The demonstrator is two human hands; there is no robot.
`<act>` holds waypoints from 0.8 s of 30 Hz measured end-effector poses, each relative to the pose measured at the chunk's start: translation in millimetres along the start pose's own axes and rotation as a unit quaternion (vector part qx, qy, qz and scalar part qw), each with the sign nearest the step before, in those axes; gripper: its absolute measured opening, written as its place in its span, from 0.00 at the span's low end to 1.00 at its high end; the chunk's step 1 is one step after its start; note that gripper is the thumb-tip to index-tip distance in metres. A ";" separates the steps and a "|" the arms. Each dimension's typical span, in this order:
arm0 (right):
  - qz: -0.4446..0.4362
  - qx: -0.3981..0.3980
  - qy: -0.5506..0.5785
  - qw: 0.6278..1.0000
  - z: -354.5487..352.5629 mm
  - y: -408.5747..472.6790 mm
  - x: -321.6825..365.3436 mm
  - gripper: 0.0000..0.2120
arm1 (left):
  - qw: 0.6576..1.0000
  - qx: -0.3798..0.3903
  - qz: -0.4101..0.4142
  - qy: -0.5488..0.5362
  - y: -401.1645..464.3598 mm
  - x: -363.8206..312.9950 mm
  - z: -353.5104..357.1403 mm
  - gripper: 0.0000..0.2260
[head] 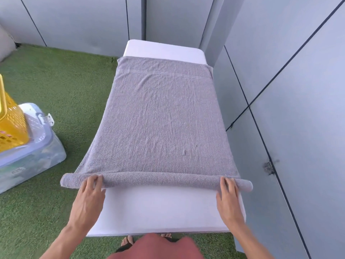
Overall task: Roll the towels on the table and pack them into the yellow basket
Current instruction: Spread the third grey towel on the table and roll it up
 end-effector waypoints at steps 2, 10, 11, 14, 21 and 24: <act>-0.015 0.015 0.024 0.999 -3.3 5.9 2.4 0.28 | 1.000 0.010 -0.004 -0.016 5.7 0.4 -1.8 0.25; -0.051 0.185 0.029 0.981 -39.6 34.9 -12.2 0.19 | 0.985 0.166 -0.013 -0.030 47.0 21.9 -28.3 0.16; -0.055 0.213 0.047 0.974 -44.1 33.7 -15.5 0.19 | 0.977 0.212 -0.018 -0.030 47.6 24.0 -31.9 0.16; -0.008 0.299 0.161 0.940 -64.7 36.0 -20.9 0.20 | 0.952 0.292 -0.057 -0.069 53.1 26.9 -41.7 0.15; 0.045 -0.029 0.148 0.988 -55.2 32.5 -3.5 0.09 | 0.998 0.028 -0.026 -0.045 46.0 21.1 -42.4 0.06; -0.004 -0.081 0.002 0.997 -31.1 10.4 3.4 0.11 | 0.999 -0.040 0.007 0.003 19.5 12.0 -21.3 0.11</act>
Point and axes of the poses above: each hand's wrist, its own y-axis towards the middle knuckle, its own z-axis out of the palm, x = y × z, the point moved 1 cm from there along y, towards the middle knuckle, and after that the axes turned 12 degrees about x, right-handed, at the moved point
